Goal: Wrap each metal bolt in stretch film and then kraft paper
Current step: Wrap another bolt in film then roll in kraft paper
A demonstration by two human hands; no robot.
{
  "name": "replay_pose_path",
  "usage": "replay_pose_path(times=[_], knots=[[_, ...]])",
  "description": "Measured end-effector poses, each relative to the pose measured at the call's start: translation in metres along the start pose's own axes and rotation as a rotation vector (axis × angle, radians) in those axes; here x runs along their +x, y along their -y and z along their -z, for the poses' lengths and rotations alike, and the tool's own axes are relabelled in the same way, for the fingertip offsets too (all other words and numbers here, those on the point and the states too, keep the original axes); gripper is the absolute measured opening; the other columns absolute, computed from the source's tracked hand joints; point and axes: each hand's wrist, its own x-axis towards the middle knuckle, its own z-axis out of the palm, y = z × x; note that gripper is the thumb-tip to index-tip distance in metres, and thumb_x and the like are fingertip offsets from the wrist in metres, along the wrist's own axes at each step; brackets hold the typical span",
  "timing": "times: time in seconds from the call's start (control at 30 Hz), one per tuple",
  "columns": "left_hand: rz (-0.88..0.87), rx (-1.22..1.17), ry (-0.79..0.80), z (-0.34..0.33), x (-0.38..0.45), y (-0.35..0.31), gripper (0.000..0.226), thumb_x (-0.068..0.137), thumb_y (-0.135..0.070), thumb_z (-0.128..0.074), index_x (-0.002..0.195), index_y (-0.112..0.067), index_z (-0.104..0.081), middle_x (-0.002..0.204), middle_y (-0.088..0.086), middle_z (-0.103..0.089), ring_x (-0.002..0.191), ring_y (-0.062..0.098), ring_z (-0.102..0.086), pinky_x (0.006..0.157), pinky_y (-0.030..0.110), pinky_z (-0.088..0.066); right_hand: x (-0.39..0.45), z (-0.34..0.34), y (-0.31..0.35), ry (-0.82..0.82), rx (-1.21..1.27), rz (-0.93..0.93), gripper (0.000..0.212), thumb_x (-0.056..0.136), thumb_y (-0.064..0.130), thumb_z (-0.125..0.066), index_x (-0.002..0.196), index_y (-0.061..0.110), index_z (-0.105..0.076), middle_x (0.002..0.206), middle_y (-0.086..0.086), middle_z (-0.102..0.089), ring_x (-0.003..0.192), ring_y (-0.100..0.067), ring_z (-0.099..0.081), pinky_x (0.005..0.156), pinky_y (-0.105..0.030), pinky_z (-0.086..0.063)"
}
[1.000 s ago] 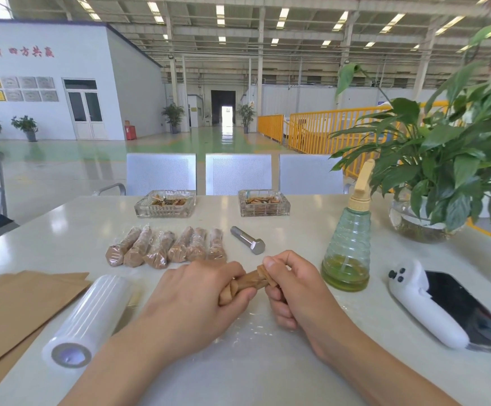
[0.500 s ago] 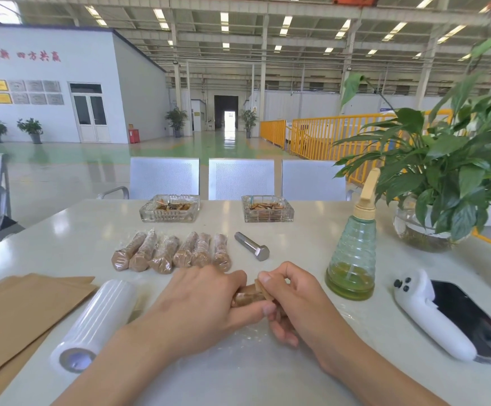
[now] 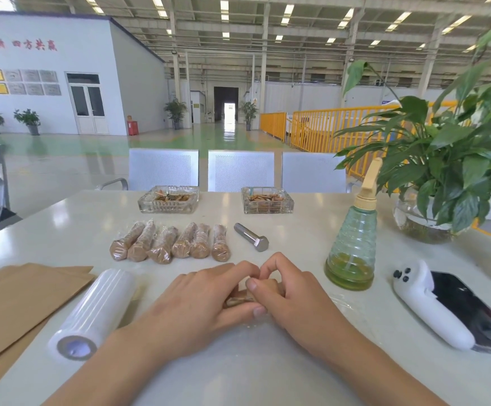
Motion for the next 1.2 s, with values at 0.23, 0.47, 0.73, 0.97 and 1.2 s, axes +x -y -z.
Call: replay_pose_path(times=[0.23,0.47,0.73,0.97,1.2], knots=[[-0.054,-0.011,0.038,-0.007,-0.004,-0.001,0.012,0.093,-0.057,-0.049,0.098,-0.05,-0.04,0.088,-0.028,-0.052,0.08,0.004,-0.051,0.066,0.036,-0.051,-0.001,0.005,-0.005,0.034,-0.243,-0.005,0.041,0.081,0.079,-0.041,0.101,0.042,-0.046,0.077,0.019,-0.068,0.076,-0.003,-0.048,0.065,-0.033,-0.035],[-0.077,0.02,0.083,-0.007,-0.001,0.002,0.022,0.094,-0.061,-0.048,0.108,-0.044,-0.046,0.091,-0.019,-0.048,0.088,-0.004,-0.045,0.074,0.033,-0.049,0.004,0.029,-0.001,0.015,-0.317,-0.011,0.051,0.077,0.086,-0.043,0.092,0.041,-0.061,0.061,0.017,-0.064,0.065,-0.004,-0.052,0.064,-0.034,-0.041],[-0.1,0.085,0.104,-0.009,0.0,-0.001,0.025,0.094,-0.061,-0.046,0.11,-0.042,-0.05,0.095,-0.017,-0.047,0.091,0.002,-0.045,0.078,0.035,-0.049,0.002,0.079,-0.004,0.147,-1.002,-0.245,0.037,0.095,0.023,-0.046,0.126,0.04,-0.058,0.122,0.011,-0.061,0.112,-0.021,-0.058,0.078,-0.034,-0.045],[-0.105,0.032,0.096,-0.011,-0.001,-0.001,0.027,0.094,-0.059,-0.047,0.115,-0.044,-0.054,0.098,-0.018,-0.044,0.094,0.001,-0.045,0.081,0.032,-0.049,0.007,0.074,0.01,0.206,-1.307,-0.275,0.018,0.091,0.014,-0.052,0.103,0.023,-0.061,0.105,-0.002,-0.059,0.088,-0.026,-0.05,0.072,-0.032,-0.036],[-0.098,0.023,0.084,-0.012,0.001,0.0,0.029,0.093,-0.06,-0.047,0.117,-0.044,-0.053,0.096,-0.019,-0.044,0.094,0.002,-0.045,0.082,0.032,-0.048,0.006,0.068,0.016,0.156,-1.203,-0.209,0.007,0.097,0.025,-0.047,0.102,0.02,-0.047,0.097,0.002,-0.055,0.095,-0.028,-0.055,0.072,-0.034,-0.034]])
